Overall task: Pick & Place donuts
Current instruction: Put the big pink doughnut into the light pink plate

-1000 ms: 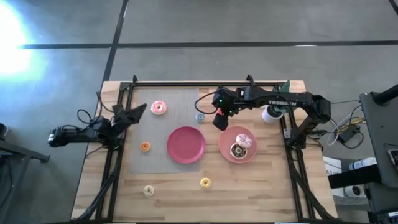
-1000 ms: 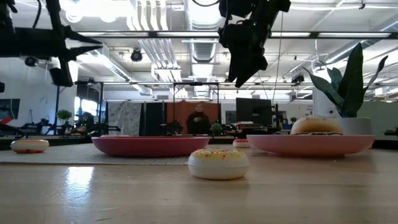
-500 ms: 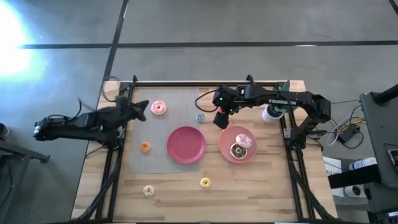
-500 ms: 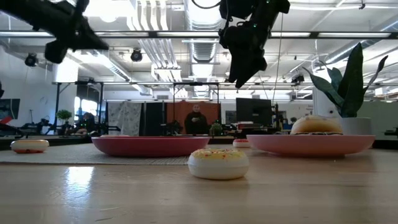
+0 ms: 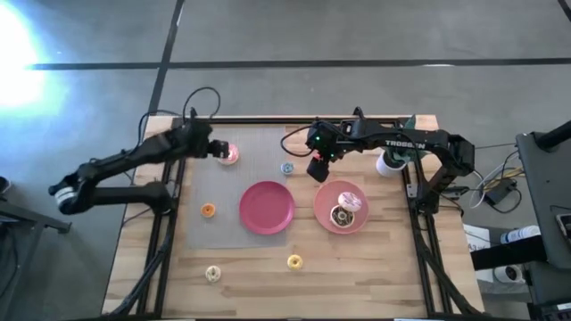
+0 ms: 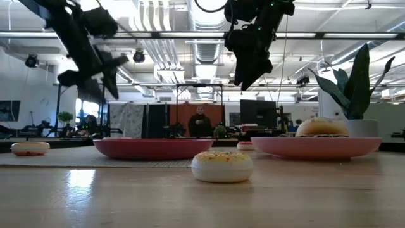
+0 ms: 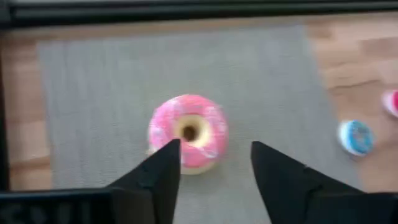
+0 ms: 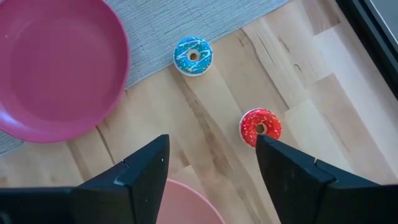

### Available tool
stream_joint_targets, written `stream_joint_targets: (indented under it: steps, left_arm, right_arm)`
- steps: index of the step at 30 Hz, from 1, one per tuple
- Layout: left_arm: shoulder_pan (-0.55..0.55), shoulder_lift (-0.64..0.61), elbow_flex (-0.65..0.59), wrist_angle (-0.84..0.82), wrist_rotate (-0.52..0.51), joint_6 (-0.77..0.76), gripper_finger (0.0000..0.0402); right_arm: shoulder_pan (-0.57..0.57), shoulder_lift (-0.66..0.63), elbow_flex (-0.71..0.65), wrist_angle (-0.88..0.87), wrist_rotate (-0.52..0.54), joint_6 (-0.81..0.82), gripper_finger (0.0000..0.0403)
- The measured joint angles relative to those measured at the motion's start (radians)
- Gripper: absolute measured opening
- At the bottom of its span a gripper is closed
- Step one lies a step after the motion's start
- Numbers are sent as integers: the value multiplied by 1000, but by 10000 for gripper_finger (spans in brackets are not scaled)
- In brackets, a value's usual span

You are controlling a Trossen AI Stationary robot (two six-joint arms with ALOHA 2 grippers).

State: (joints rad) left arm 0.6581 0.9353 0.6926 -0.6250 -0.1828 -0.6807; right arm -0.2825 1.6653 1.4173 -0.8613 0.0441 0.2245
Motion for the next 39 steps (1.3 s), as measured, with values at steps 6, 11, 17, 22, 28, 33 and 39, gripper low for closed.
stream_joint_targets:
  steps: [6,11,17,22,28,33,39]
  left_arm:
    - [207,142,10,7,230,140,189]
    - [230,280,13,29,266,226,188]
    - [231,409,58,63,225,253,188]
    - [231,476,108,77,191,297,188]
    - [231,553,120,57,208,330,188]
    - [231,581,104,52,215,353,185]
    - [229,556,100,54,204,365,124]
  right_arm:
    - [0,0,-2,-12,0,0,228]
    - [0,0,-17,-17,0,0,228]
    - [0,0,-28,-18,0,0,228]
    - [1,0,-28,-22,0,3,228]
    - [1,0,-28,-25,0,3,228]
    - [1,0,-28,-31,0,3,228]
    - [1,0,-28,-33,1,0,228]
